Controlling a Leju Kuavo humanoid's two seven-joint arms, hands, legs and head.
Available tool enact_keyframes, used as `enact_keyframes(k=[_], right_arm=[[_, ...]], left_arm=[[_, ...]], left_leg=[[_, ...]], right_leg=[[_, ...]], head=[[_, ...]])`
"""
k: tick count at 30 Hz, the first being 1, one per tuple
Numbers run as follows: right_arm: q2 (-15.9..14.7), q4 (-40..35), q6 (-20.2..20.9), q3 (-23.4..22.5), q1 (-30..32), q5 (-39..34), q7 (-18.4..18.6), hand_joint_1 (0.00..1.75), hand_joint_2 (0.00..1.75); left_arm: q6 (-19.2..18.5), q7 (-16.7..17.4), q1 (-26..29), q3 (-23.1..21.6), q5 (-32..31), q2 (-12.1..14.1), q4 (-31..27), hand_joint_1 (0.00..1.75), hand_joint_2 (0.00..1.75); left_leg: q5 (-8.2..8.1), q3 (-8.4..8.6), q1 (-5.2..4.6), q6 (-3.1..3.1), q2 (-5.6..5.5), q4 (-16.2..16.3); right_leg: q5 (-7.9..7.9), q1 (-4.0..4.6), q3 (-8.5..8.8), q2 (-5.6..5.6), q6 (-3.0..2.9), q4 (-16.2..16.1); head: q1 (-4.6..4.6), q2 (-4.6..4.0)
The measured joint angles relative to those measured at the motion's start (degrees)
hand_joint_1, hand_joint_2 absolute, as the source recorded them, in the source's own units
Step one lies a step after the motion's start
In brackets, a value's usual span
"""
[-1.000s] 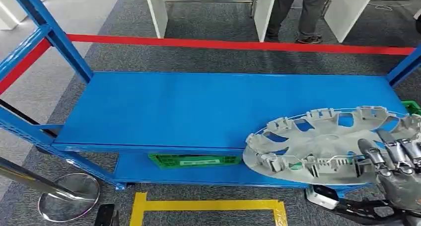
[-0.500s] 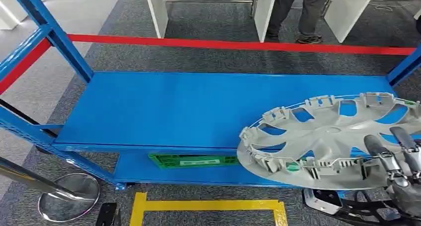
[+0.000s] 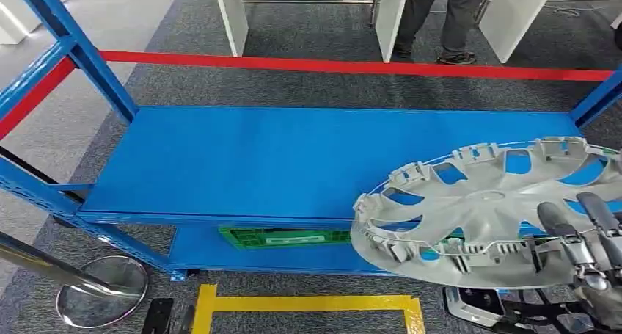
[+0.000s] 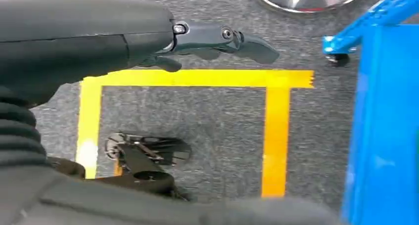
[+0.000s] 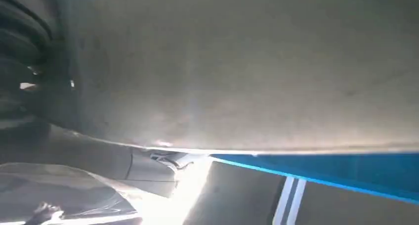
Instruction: Take the parts from the cabinet and place them on the table.
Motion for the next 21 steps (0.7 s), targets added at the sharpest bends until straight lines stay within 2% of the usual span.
enact_keyframes(k=[9,15,21], right_arm=[[0.0,-0.7,0.0,0.3,1.2,0.0,-0.4,1.75,1.75],[0.0,-0.8,0.0,1.1,1.4,-0.2,-0.8,1.75,1.75],[0.0,-0.8,0.0,2.4,2.0,-0.1,1.1,1.75,1.75]], left_arm=[[0.1,-0.7,0.0,0.0,0.0,0.0,0.0,0.0,1.75],[-0.7,0.2,0.0,0.0,-0.1,0.0,0.4,0.0,1.75],[-1.2,0.3,0.0,0.0,0.0,0.1,0.5,0.0,1.75]], left_leg=[[0.0,0.0,0.0,0.0,0.0,0.0],[0.0,0.0,0.0,0.0,0.0,0.0],[-0.17,-0.05,-0.16,0.11,0.0,0.3]], right_leg=[[0.0,0.0,-0.01,0.01,0.0,0.0],[0.0,0.0,-0.01,0.01,0.0,0.0],[0.15,-0.18,0.02,0.01,0.12,-0.2]], head=[[0.0,0.0],[0.02,0.0],[0.02,0.0]])
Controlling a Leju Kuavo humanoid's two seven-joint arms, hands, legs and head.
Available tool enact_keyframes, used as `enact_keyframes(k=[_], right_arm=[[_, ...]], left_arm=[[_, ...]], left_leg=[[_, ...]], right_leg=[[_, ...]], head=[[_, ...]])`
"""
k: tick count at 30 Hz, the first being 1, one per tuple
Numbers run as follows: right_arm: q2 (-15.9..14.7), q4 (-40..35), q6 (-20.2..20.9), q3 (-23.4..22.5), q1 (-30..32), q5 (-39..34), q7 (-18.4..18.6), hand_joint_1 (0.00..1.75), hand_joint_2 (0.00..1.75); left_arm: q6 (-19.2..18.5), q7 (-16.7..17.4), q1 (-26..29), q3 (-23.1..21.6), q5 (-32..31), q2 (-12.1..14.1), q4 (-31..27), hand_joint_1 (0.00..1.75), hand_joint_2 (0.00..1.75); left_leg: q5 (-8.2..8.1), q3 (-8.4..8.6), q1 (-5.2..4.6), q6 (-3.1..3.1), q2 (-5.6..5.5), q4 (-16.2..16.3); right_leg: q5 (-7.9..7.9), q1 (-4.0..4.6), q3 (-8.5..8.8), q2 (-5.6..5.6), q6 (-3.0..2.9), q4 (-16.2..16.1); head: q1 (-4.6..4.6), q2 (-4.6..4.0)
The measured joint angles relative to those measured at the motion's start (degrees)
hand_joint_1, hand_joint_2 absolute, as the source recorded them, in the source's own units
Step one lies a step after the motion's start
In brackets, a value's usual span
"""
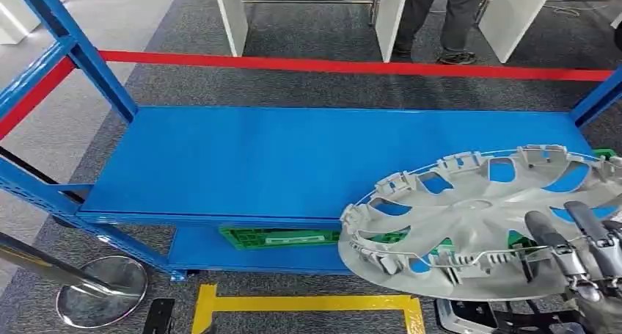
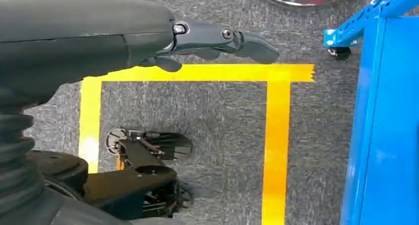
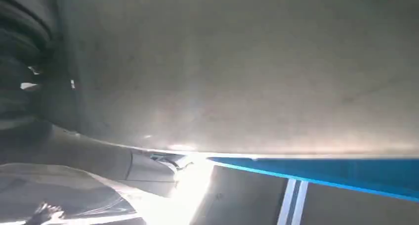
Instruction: Take the parts from the cabinet and place them on the table.
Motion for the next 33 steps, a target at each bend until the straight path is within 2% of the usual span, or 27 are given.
enact_keyframes(k=[1,3,4,5,6,9,10,11,12,13,14,15,16,18,19,20,21,22,24,25,26,27,29,30,31,32,33], right_arm=[[0.0,0.0,0.0,0.3,0.1,0.1,0.6,1.75,1.75],[0.0,0.0,0.0,1.0,0.1,0.1,1.7,1.75,1.75],[-0.1,0.0,0.0,1.3,0.1,0.1,1.9,1.75,1.75],[-0.5,0.0,0.0,1.5,0.2,0.1,2.0,1.75,1.75],[-0.6,-0.1,0.0,1.7,0.2,0.1,2.2,1.75,1.75],[-0.9,0.0,0.0,2.4,0.2,0.1,2.2,1.75,1.75],[-1.0,0.0,0.0,2.6,0.2,0.1,2.1,1.75,1.75],[-1.0,0.0,0.0,2.8,0.2,0.1,2.0,1.75,1.75],[-1.1,0.0,0.0,3.0,0.2,0.1,1.9,1.75,1.75],[-1.2,0.0,0.0,3.1,0.1,0.1,1.8,1.75,1.75],[-1.2,0.0,0.0,3.3,0.0,0.1,1.7,1.75,1.75],[-1.2,0.1,-0.1,3.5,-0.2,0.1,1.7,1.75,1.75],[-1.3,0.0,-0.1,3.7,-0.1,0.1,1.7,1.75,1.75],[-1.4,0.1,-0.1,3.9,-0.1,0.2,1.6,1.75,1.75],[-1.4,0.1,-0.1,4.0,-0.2,0.1,1.7,1.75,1.75],[-1.4,0.1,-0.1,4.2,-0.3,0.1,1.7,1.75,1.75],[-1.4,0.1,-0.1,4.3,-0.3,0.2,1.6,1.75,1.75],[-1.4,0.1,-0.1,4.3,-0.3,0.1,1.6,1.75,1.75],[-1.4,0.1,-0.1,4.4,-0.3,0.2,1.6,1.75,1.75],[-1.4,0.2,-0.1,4.5,-0.4,0.2,1.7,1.75,1.75],[-1.5,0.2,-0.1,4.6,-0.5,0.2,1.6,1.75,1.75],[-1.5,0.2,-0.1,4.7,-0.5,0.2,1.6,1.75,1.75],[-1.5,0.2,-0.2,4.7,-0.7,0.2,1.6,1.75,1.75],[-1.5,0.2,-0.2,4.7,-0.8,0.2,1.5,1.75,1.75],[-1.5,0.2,-0.2,4.7,-0.9,0.2,1.4,1.75,1.75],[-1.6,0.2,-0.2,4.8,-1.1,0.2,1.2,1.75,1.75],[-1.7,0.2,-0.2,4.9,-1.2,0.1,1.2,1.75,1.75]], left_arm=[[-0.1,0.0,0.0,0.0,0.0,0.2,0.0,0.0,1.75],[-0.2,0.2,0.0,0.0,0.0,0.3,0.0,0.0,1.75],[-0.3,0.2,0.0,0.0,0.0,0.3,0.0,0.0,1.75],[-0.3,0.1,0.0,0.0,0.0,0.3,0.0,0.0,1.75],[-0.3,0.1,0.0,0.0,0.0,0.3,0.1,0.0,1.75],[-0.5,0.2,0.1,0.0,-0.1,0.4,0.4,0.0,1.75],[-0.5,0.3,0.1,0.0,-0.1,0.4,0.4,0.0,1.75],[-0.5,0.4,0.2,0.0,-0.1,0.5,0.5,0.0,1.75],[-0.5,0.5,0.2,0.0,-0.1,0.5,0.7,0.0,1.75],[-0.5,0.5,0.3,0.0,-0.1,0.5,0.7,0.0,1.75],[-0.5,0.7,0.4,0.0,-0.1,0.6,0.8,0.0,1.75],[-0.6,0.8,0.4,0.1,-0.1,1.0,0.8,0.0,1.75],[-0.7,0.8,0.4,0.1,-0.1,0.9,0.9,0.0,1.75],[-0.8,0.8,0.6,0.1,0.0,1.2,1.0,0.0,1.75],[-0.8,0.8,0.7,0.1,0.0,1.3,1.0,0.0,1.75],[-0.8,0.8,0.7,0.1,0.0,1.4,1.0,0.0,1.75],[-0.8,0.8,0.7,0.1,0.0,1.4,1.0,0.0,1.75],[-0.9,0.7,0.7,0.1,0.0,1.4,1.1,0.0,1.75],[-0.9,0.7,0.7,0.1,0.0,1.4,1.2,0.0,1.75],[-0.9,0.7,0.8,0.1,0.0,1.4,1.2,0.0,1.75],[-0.9,0.7,0.7,0.1,0.0,1.5,1.3,0.0,1.75],[-0.9,0.7,0.7,0.1,0.0,1.5,1.3,0.0,1.75],[-0.9,0.6,0.7,0.1,0.1,1.6,1.4,0.0,1.75],[-0.9,0.5,0.6,0.1,0.1,1.8,1.4,0.0,1.75],[-1.0,0.4,0.5,0.1,0.1,2.1,1.4,0.0,1.75],[-1.0,0.4,0.6,0.1,0.1,2.0,1.4,0.0,1.75],[-1.0,0.3,0.6,0.1,0.1,2.0,1.4,0.0,1.75]], left_leg=[[-0.01,-0.15,-0.09,0.46,-0.02,0.3],[0.33,-0.22,-0.19,0.78,0.0,0.2],[1.11,0.02,-0.18,1.35,0.02,-0.8],[1.98,0.93,0.53,1.54,0.34,-2.5],[2.42,1.03,0.4,1.91,0.39,-3.1],[2.63,0.31,0.3,2.15,0.51,-2.8],[2.63,0.04,0.3,2.14,0.55,-2.5],[2.6,-0.26,0.38,2.09,0.55,-2.2],[2.45,-0.53,0.53,1.86,0.53,-1.8],[2.22,-0.76,0.74,1.5,0.48,-1.2],[1.9,-1.09,0.97,1.0,0.42,-0.4],[1.75,-1.67,0.64,0.31,0.34,0.0],[1.71,-2.16,0.53,0.04,0.24,0.6],[2.35,-2.54,0.43,-0.68,0.15,1.1],[2.5,-2.72,0.5,-0.96,0.14,1.1],[1.94,-2.97,0.63,-1.17,0.13,1.4],[-0.09,-3.63,0.65,-1.4,0.19,2.7],[-2.97,-4.78,0.64,-1.55,0.17,6.0],[-8.02,-7.33,0.64,-1.6,0.17,14.6],[-8.95,-7.7,0.63,-1.48,0.17,17.0],[-8.47,-7.05,0.56,-1.2,0.17,17.3],[-6.73,-5.47,0.42,-0.74,0.17,15.3],[-2.68,0.15,-0.23,0.66,0.16,6.7],[-2.49,3.02,-0.73,1.63,0.14,2.2],[-3.47,4.56,-0.8,2.21,0.18,-0.7],[-3.05,4.14,-1.0,1.62,0.13,-0.8],[-2.75,3.88,-1.24,1.74,0.11,-0.9]], right_leg=[[0.08,-0.18,-0.01,-0.02,0.17,0.0],[0.6,-0.22,0.05,-0.03,0.58,-0.3],[0.97,-0.06,0.39,0.02,0.95,-0.9],[0.03,-0.19,-0.18,-0.11,0.84,-0.6],[-1.5,0.03,-0.78,-0.29,0.79,0.7],[-7.24,0.04,-5.69,-0.24,0.94,12.5],[-7.68,0.04,-6.75,-0.24,1.06,15.0],[-6.41,-0.03,-6.37,-0.29,1.19,14.4],[-4.11,-0.22,-4.72,-0.35,1.41,11.4],[-1.66,-0.47,-2.26,-0.46,1.68,6.8],[-0.49,-0.74,0.17,-0.59,2.09,2.0],[-2.56,-0.27,1.09,-0.5,2.16,1.3],[-1.31,-0.07,1.13,-0.07,1.29,1.9],[-1.54,-0.1,0.07,-0.01,0.84,2.4],[-1.36,-0.1,-0.18,-0.04,0.53,2.4],[-1.01,-0.38,-0.57,-0.32,-0.12,2.2],[-0.66,-0.31,-1.02,-0.42,-0.83,2.2],[-0.31,-0.2,-1.58,-0.59,-1.42,2.2],[0.44,0.2,-2.74,-0.77,-2.24,2.3],[0.83,0.4,-3.24,-0.8,-2.37,2.3],[1.31,0.66,-3.87,-0.8,-2.49,2.3],[1.8,0.93,-4.44,-0.77,-2.55,2.3],[2.77,1.39,-5.38,-0.67,-2.56,2.3],[3.2,1.3,-5.61,-0.67,-2.52,2.3],[3.61,1.6,-5.86,-0.67,-2.11,2.3],[4.2,1.27,-5.89,-0.84,-1.73,2.0],[4.72,1.03,-5.93,-0.85,-1.34,1.8]], head=[[-0.04,0.0],[-0.02,0.0],[-0.11,0.0],[0.07,0.0],[0.15,0.0],[0.24,0.0],[0.24,0.0],[0.28,0.0],[0.24,0.0],[0.26,0.0],[0.26,0.0],[0.39,0.0],[0.72,0.02],[0.22,0.0],[0.4,0.02],[0.35,0.0],[0.02,0.02],[-0.13,0.0],[-0.31,0.02],[-0.2,0.0],[-0.28,0.0],[-0.24,0.0],[-0.26,0.0],[-0.24,0.0],[-0.09,0.0],[-0.22,0.0],[-0.28,0.0]])
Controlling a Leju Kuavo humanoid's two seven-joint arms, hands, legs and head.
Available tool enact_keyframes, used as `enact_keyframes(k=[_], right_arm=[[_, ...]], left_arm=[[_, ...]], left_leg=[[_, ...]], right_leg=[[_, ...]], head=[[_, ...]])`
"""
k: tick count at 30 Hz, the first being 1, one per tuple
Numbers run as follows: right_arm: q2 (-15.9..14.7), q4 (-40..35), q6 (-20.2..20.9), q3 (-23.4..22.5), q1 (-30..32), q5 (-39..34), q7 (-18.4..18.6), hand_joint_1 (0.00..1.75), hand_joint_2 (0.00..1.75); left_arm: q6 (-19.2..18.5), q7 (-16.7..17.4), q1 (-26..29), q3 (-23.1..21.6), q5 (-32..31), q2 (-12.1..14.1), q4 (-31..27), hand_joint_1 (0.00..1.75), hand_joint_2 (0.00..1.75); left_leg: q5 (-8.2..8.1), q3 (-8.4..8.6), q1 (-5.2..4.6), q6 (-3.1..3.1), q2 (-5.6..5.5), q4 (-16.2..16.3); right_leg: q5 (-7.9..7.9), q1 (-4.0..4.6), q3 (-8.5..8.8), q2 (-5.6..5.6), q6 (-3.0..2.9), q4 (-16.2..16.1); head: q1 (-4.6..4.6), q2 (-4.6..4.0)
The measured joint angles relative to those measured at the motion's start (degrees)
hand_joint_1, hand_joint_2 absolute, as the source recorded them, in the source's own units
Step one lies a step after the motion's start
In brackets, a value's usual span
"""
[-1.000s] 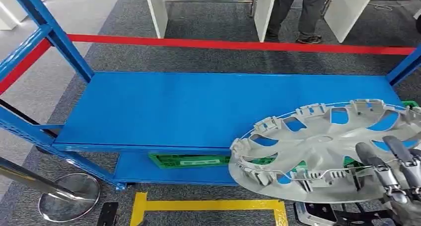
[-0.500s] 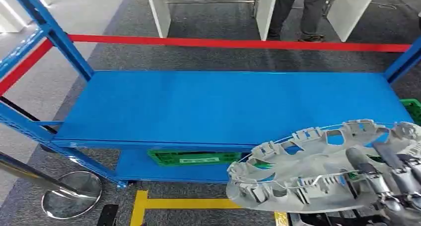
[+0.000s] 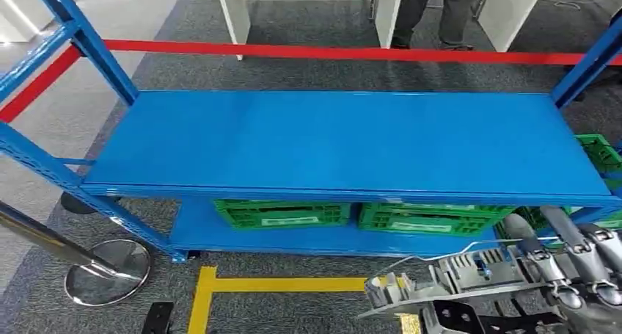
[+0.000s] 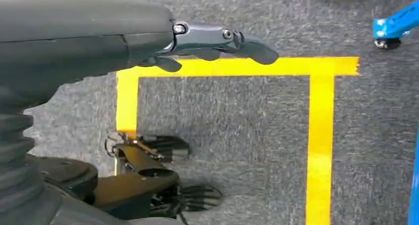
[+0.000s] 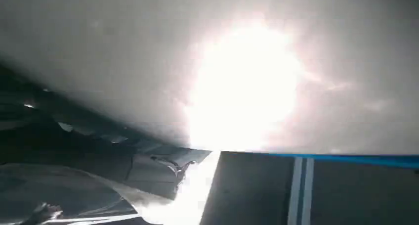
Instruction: Take the parts from the cabinet and place them on the table.
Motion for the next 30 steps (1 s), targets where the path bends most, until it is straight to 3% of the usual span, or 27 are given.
enact_keyframes(k=[2,3,4,6,7,8,9,11,12,13,14,17,18,19,21,22,23,24,25,26,27,28,29,30], right_arm=[[-0.2,0.0,0.0,0.3,0.1,0.0,0.0,1.75,1.75],[-0.2,0.1,0.0,0.3,0.1,0.0,0.0,1.75,1.75],[-0.4,0.1,-0.1,0.4,0.0,0.0,0.0,1.75,1.75],[-0.6,0.2,-0.1,0.5,0.1,0.0,0.0,1.75,1.75],[-0.6,0.3,-0.1,0.5,0.1,0.0,0.0,1.75,1.75],[-0.7,0.4,-0.2,0.5,0.1,0.0,0.0,1.75,1.75],[-0.7,0.5,-0.2,0.6,0.1,0.0,0.0,1.75,1.75],[-0.8,0.5,-0.2,0.7,0.0,0.0,0.0,1.75,1.75],[-0.8,0.5,-0.2,0.7,0.0,0.0,0.0,1.75,1.75],[-0.9,0.6,-0.2,0.8,-0.1,0.0,0.3,1.75,1.75],[-1.1,0.6,-0.2,0.8,-0.2,-0.1,0.6,1.75,1.75],[-1.2,1.0,-0.2,0.9,-0.1,0.0,0.5,1.75,1.75],[-1.2,1.2,-0.2,0.9,-0.4,0.0,0.5,1.75,1.75],[-1.2,1.4,-0.2,1.0,-0.3,0.0,0.9,1.75,1.75],[-1.2,1.6,-0.2,1.7,-0.3,0.0,3.4,1.75,1.75],[-1.4,1.8,-0.2,2.3,-0.3,0.0,5.2,1.75,1.75],[-1.7,1.9,-0.2,2.9,-0.4,0.0,6.8,1.75,1.75],[-2.1,2.1,-0.2,3.6,-0.4,0.0,8.1,1.75,1.75],[-2.3,2.1,-0.2,4.0,-0.5,0.0,8.5,1.75,1.75],[-2.4,2.2,-0.2,4.5,-0.6,0.0,8.7,1.75,1.75],[-2.6,2.2,-0.2,4.7,-0.6,0.0,8.8,1.75,1.75],[-2.8,2.2,-0.2,5.0,-0.6,0.1,9.4,1.75,1.75],[-3.1,2.2,-0.2,5.4,-0.7,0.0,10.5,1.75,1.75],[-3.6,2.2,-0.2,6.0,-0.9,0.0,11.6,1.75,1.75]], left_arm=[[0.0,0.0,0.3,0.0,0.1,0.0,0.1,0.0,1.75],[0.0,0.0,0.3,0.0,0.1,0.1,0.2,0.0,1.75],[0.0,0.0,0.3,0.1,0.2,0.2,0.2,0.0,1.75],[0.0,0.0,0.3,0.1,0.2,0.2,0.2,0.0,1.75],[-0.1,0.0,0.4,0.1,0.3,0.2,0.3,0.0,1.75],[-0.1,0.0,0.4,0.1,0.3,0.2,0.4,0.0,1.75],[-0.1,0.0,0.5,0.1,0.3,0.2,0.4,0.0,1.75],[-0.1,0.0,0.5,0.2,0.3,0.2,0.5,0.0,1.75],[-0.1,0.0,0.5,0.2,0.3,0.2,0.5,0.0,1.75],[0.0,0.0,0.5,0.2,0.3,0.3,0.5,0.0,1.75],[0.0,0.0,0.5,0.2,0.3,0.2,0.5,0.0,1.75],[0.0,0.1,0.7,0.2,0.3,0.3,0.5,0.0,1.75],[0.1,0.1,0.7,0.2,0.3,0.3,0.5,0.0,1.75],[0.1,0.2,0.7,0.2,0.3,0.2,0.5,0.0,1.75],[0.2,0.5,0.4,0.2,0.3,0.1,0.5,0.0,1.75],[0.2,0.5,0.3,0.2,0.3,0.1,0.5,0.0,1.75],[0.3,0.6,0.1,0.2,0.3,0.1,0.5,0.0,1.75],[0.3,0.6,0.0,0.2,0.3,0.1,0.5,0.0,1.75],[0.3,0.6,0.0,0.2,0.3,0.1,0.5,0.0,1.75],[0.3,0.6,0.0,0.2,0.3,0.1,0.5,0.0,1.75],[0.3,0.6,-0.2,0.2,0.3,0.1,0.5,0.0,1.75],[0.3,0.6,-0.3,0.2,0.3,0.2,0.5,0.0,1.75],[0.3,0.6,-0.5,0.2,0.3,0.2,0.5,0.0,1.75],[0.3,0.6,-0.7,0.3,0.2,0.2,0.5,0.0,1.75]], left_leg=[[1.74,-0.58,0.3,0.11,0.08,-1.1],[2.68,-0.96,0.51,0.08,0.42,-1.6],[3.31,-1.99,0.52,0.61,0.46,-1.6],[4.6,-3.55,0.48,0.69,0.49,-1.5],[5.32,-4.6,0.47,0.67,0.59,-1.4],[6.02,-5.59,0.48,0.58,0.7,-1.2],[6.58,-6.58,0.54,0.44,0.76,-1.0],[7.53,-8.35,0.75,-0.06,0.77,-0.4],[7.82,-8.79,0.73,-0.43,0.74,0.2],[8.02,-9.65,0.47,-0.74,0.67,0.9],[8.47,-9.96,0.39,-1.08,0.62,1.2],[9.99,-10.75,0.53,-1.87,0.5,1.2],[8.72,-11.3,0.7,-2.21,0.32,1.8],[5.1,-11.92,0.72,-2.67,0.32,3.8],[-2.04,-13.34,1.04,-3.25,0.35,11.8],[-3.71,-13.74,1.09,-3.34,0.35,15.6],[-3.54,-13.58,1.1,-3.33,0.34,17.9],[-1.92,-12.45,1.1,-3.21,0.34,18.0],[0.3,-10.26,1.08,-2.96,0.34,15.7],[2.18,-7.04,1.01,-2.56,0.32,11.4],[2.84,-3.22,0.87,-1.92,0.24,5.9],[1.23,-0.12,0.65,-1.23,0.08,1.0],[0.48,1.46,0.55,-1.02,0.1,-2.3],[0.59,1.02,0.33,-1.11,0.07,-2.1]], right_leg=[[0.96,0.1,-0.17,0.06,0.74,-0.6],[-0.79,-0.08,-0.61,0.27,0.88,-0.1],[-4.47,-0.06,-1.75,0.32,1.06,2.0],[-10.98,-0.15,-2.99,0.33,1.44,9.7],[-12.18,-0.14,-3.47,0.33,1.7,13.5],[-11.25,-0.17,-3.21,0.32,1.86,15.6],[-9.15,-0.26,-1.94,0.32,2.02,15.3],[-5.19,-0.5,3.66,0.28,2.24,9.0],[-5.55,-0.69,7.35,0.28,2.4,4.0],[-8.04,-0.34,11.03,0.33,2.44,-1.0],[-9.06,-0.33,11.43,0.61,1.52,-2.3],[-8.26,-0.25,9.38,0.49,-0.09,-2.2],[-7.66,-0.45,8.68,0.2,-0.62,-2.2],[-6.97,-0.49,8.07,0.22,-1.16,-2.2],[-5.59,-0.33,6.96,0.08,-1.38,-2.1],[-4.91,-0.28,6.13,0.03,-1.38,-2.1],[-4.29,-0.21,5.24,-0.01,-1.35,-1.9],[-3.69,-0.15,4.29,-0.04,-1.34,-1.8],[-3.11,-0.07,3.42,-0.02,-1.29,-1.7],[-2.55,0.04,2.71,0.01,-1.25,-1.6],[-2.03,0.1,2.26,0.1,-1.18,-1.6],[-1.56,0.14,1.97,0.08,-0.94,-1.5],[-1.05,0.26,1.72,0.04,-0.56,-1.5],[-0.41,0.02,1.57,-0.05,-0.07,-1.7]], head=[[0.0,0.0],[0.13,0.0],[0.24,0.0],[0.29,0.0],[0.33,0.0],[0.33,0.0],[0.35,0.0],[0.31,0.0],[0.35,0.0],[0.44,0.0],[0.22,0.0],[0.37,0.0],[0.31,0.0],[0.06,0.0],[-0.08,0.0],[-0.06,0.0],[-0.09,0.0],[-0.04,0.0],[-0.09,0.0],[-0.09,0.0],[-0.09,0.0],[-0.02,0.0],[0.04,0.0],[-0.02,0.0]])
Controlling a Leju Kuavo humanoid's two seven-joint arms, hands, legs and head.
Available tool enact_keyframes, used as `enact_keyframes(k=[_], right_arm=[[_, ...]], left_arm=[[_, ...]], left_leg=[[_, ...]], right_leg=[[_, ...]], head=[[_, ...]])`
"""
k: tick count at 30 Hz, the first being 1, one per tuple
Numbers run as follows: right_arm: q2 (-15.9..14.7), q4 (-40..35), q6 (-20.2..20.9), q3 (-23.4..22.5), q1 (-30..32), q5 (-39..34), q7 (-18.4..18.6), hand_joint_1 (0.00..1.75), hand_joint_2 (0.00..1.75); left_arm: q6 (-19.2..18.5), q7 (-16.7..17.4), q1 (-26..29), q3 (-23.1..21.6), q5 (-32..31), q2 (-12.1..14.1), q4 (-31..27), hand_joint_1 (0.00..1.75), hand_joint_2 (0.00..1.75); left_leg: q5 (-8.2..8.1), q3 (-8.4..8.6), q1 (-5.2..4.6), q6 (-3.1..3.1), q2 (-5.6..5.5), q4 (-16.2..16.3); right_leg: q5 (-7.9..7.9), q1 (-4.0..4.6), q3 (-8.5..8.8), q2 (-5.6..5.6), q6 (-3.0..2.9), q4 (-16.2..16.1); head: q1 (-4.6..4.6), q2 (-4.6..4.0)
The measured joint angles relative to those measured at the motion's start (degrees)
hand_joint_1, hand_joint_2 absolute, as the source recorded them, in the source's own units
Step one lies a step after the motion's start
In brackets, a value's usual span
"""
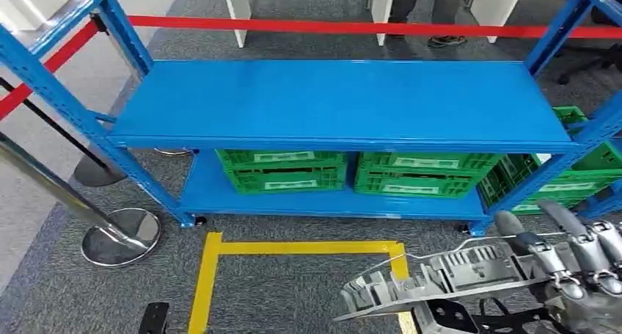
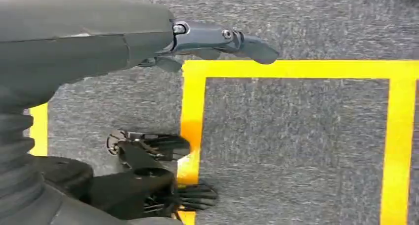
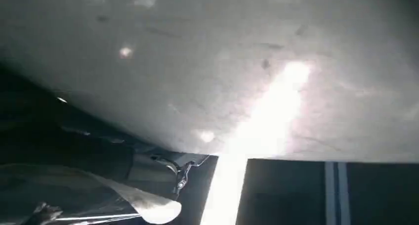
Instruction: Take the parts from the cabinet and place them on the table.
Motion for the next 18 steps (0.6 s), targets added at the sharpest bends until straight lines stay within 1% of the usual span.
enact_keyframes(k=[1,2,3,4,5,6,7,8,9,10,11,12,13,14,15,16,17,18], right_arm=[[-0.5,0.0,0.0,0.8,-0.2,0.0,1.4,1.75,1.75],[-0.9,0.0,0.0,1.5,-0.2,0.0,2.3,1.75,1.75],[-1.5,0.0,0.0,2.1,-0.2,0.0,3.0,1.75,1.75],[-1.9,0.0,0.0,2.4,-0.2,0.0,3.4,1.75,1.75],[-2.5,0.1,0.0,2.9,-0.3,0.0,4.2,1.75,1.75],[-2.9,0.2,0.0,3.4,-0.2,0.0,4.8,1.75,1.75],[-3.3,0.4,0.0,3.9,-0.2,-0.2,5.3,1.75,1.75],[-3.5,0.5,0.0,4.2,-0.2,-0.5,5.5,1.75,1.75],[-4.0,0.6,0.0,4.7,-0.3,-0.8,5.7,1.75,1.75],[-4.3,0.8,0.0,5.1,-0.3,-1.0,5.8,1.75,1.75],[-4.6,0.9,0.0,5.4,-0.3,-1.1,5.8,1.75,1.75],[-4.8,1.0,0.0,5.7,-0.4,-1.1,5.8,1.75,1.75],[-5.0,1.0,0.0,5.9,-0.4,-1.1,5.7,1.75,1.75],[-5.3,1.1,0.0,6.1,-0.6,-1.2,5.7,1.75,1.75],[-5.4,1.1,0.0,6.2,-0.9,-1.5,5.5,1.75,1.75],[-5.5,1.2,0.0,6.4,-0.9,-1.7,5.3,1.75,1.75],[-5.5,1.2,0.0,6.5,-0.9,-1.7,5.1,1.75,1.75],[-5.5,1.4,0.0,6.7,-0.9,-1.1,5.1,1.75,1.75]], left_arm=[[0.0,0.0,0.0,0.0,-0.2,0.0,0.0,0.0,1.75],[0.0,0.0,0.0,0.0,-0.3,0.0,0.0,0.0,1.75],[0.0,0.0,0.0,0.0,-0.3,-0.1,0.0,0.0,1.75],[0.0,0.0,0.0,0.0,-0.3,0.0,0.0,0.0,1.75],[0.0,0.0,-0.1,0.1,-0.3,0.0,0.0,0.0,1.75],[0.0,0.0,-0.1,0.1,-0.4,0.0,0.0,0.0,1.75],[-0.1,0.0,0.0,0.1,-0.4,0.0,0.0,0.0,1.75],[-0.2,0.0,0.0,0.1,-0.5,0.0,0.0,0.0,1.75],[-0.3,0.0,0.0,0.1,-0.5,-0.1,0.0,0.0,1.75],[-0.3,0.0,0.0,0.1,-0.5,-0.1,0.0,0.0,1.75],[-0.3,0.0,0.0,0.1,-0.5,-0.1,0.0,0.0,1.75],[-0.3,0.0,0.0,0.1,-0.6,-0.1,0.0,0.0,1.75],[-0.3,0.0,-0.1,0.1,-0.7,-0.1,0.0,0.0,1.75],[-0.2,-0.1,-0.1,0.1,-0.8,-0.1,0.0,0.0,1.75],[-0.3,-0.1,-0.1,0.1,-0.9,-0.1,0.0,0.0,1.75],[-0.3,-0.1,-0.1,0.1,-0.8,-0.1,0.0,0.0,1.75],[-0.3,-0.1,-0.1,0.2,-0.8,-0.1,0.0,0.0,1.75],[-0.1,-0.1,0.0,0.2,-0.8,0.0,0.0,0.0,1.75]], left_leg=[[0.38,-0.22,-0.25,0.33,-0.01,0.0],[1.1,-0.36,-0.29,0.6,0.01,-0.3],[2.24,-0.95,0.33,0.87,0.38,-1.2],[2.95,-1.72,0.21,1.26,0.42,-1.3],[3.59,-2.52,0.2,1.55,0.48,-1.0],[4.23,-3.63,0.12,1.65,0.5,-0.8],[4.89,-4.71,0.03,1.66,0.56,-0.6],[5.57,-5.77,-0.02,1.65,0.66,-0.3],[6.15,-6.84,-0.04,1.6,0.73,0.0],[6.68,-7.97,-0.03,1.5,0.74,0.4],[7.15,-9.17,0.0,1.33,0.75,1.0],[7.56,-10.22,0.02,1.12,0.75,1.6],[7.85,-10.71,0.01,0.82,0.71,2.3],[8.16,-11.47,-0.3,0.54,0.64,3.1],[8.5,-11.87,-0.35,0.27,0.66,3.2],[9.03,-12.04,-0.21,-0.04,0.66,3.1],[9.52,-12.05,-0.06,-0.42,0.65,2.8],[9.82,-12.27,0.06,-0.78,0.62,3.0]], right_leg=[[0.63,-0.26,-0.05,-0.03,0.49,-0.3],[1.14,-0.22,0.05,-0.01,0.94,-0.5],[0.43,-0.36,-0.41,0.24,1.11,-0.1],[-2.35,-0.17,-1.37,0.35,1.28,1.2],[-6.3,-0.18,-2.52,0.38,1.36,4.3],[-9.96,-0.19,-3.33,0.39,1.49,8.8],[-12.12,-0.17,-3.99,0.37,1.69,13.0],[-12.54,-0.16,-4.1,0.4,1.84,15.9],[-11.07,-0.17,-3.55,0.4,1.93,17.2],[-8.55,-0.18,-2.11,0.37,2.01,16.5],[-6.02,-0.25,0.37,0.37,2.02,13.9],[-4.85,-0.32,3.91,0.35,1.95,9.4],[-6.6,-0.35,7.51,0.36,1.85,4.3],[-8.79,-0.09,11.13,0.46,1.64,-1.0],[-9.78,-0.03,10.75,0.46,0.95,-1.8],[-9.57,0.16,9.95,0.51,0.35,-1.7],[-9.28,0.32,9.74,0.5,-0.15,-1.6],[-8.52,-0.12,9.31,0.24,-0.88,-1.9]], head=[[-0.07,0.0],[-0.02,0.0],[-0.02,0.0],[0.07,0.0],[0.39,0.0],[0.59,0.0],[0.55,0.0],[0.63,0.0],[0.57,0.0],[0.61,0.0],[0.61,0.0],[0.59,0.0],[0.59,0.0],[0.61,0.0],[0.46,0.0],[0.48,0.0],[0.52,0.0],[0.59,0.0]])
